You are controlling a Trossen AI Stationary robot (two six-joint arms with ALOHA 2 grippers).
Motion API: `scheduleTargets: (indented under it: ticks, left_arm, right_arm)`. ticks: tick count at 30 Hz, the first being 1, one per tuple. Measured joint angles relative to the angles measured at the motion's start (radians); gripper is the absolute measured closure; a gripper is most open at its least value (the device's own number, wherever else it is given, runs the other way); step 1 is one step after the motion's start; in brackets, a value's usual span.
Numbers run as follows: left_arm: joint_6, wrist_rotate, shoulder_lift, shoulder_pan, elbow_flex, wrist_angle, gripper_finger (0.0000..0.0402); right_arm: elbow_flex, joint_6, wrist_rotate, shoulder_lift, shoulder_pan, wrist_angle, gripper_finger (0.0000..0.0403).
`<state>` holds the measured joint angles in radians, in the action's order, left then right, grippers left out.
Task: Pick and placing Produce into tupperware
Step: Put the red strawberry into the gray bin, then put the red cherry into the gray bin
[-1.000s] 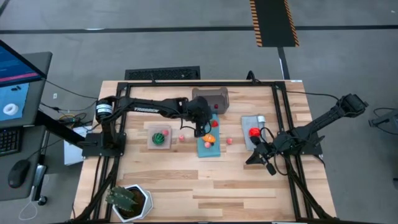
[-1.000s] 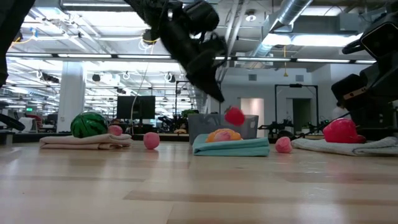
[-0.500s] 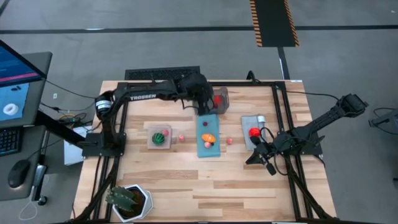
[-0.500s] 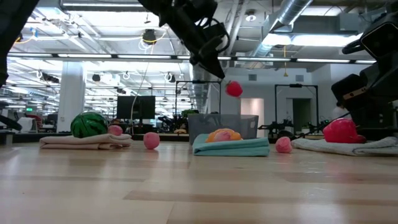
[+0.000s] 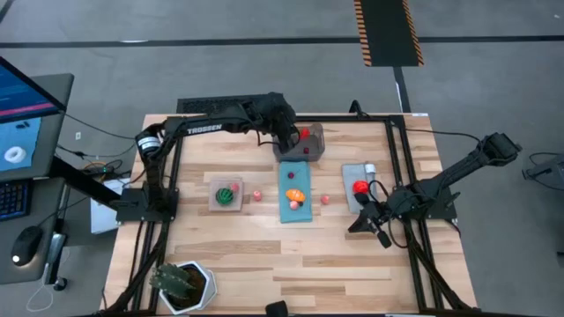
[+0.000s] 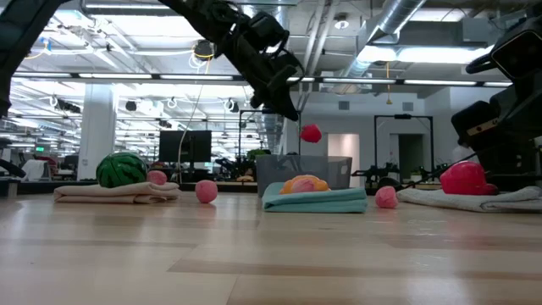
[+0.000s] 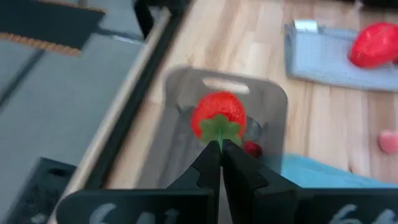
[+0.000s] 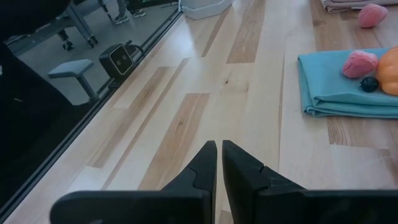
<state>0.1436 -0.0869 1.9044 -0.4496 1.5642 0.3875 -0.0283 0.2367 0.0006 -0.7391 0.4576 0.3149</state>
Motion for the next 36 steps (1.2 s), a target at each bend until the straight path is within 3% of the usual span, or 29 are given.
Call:
scheduleTargets:
  ticks: [21,36]
  left_arm:
    - [-0.057,0.019,0.031,-0.034,0.000,0.007,0.0401]
    - [-0.080,0.010,0.031,-0.006,0.000,0.029,0.0322]
  right_arm:
    - [0.000,0.000,0.000,0.000,0.000,0.000,0.0353]
    - [0.000,0.000,0.000,0.000,0.000,0.000,0.0353]
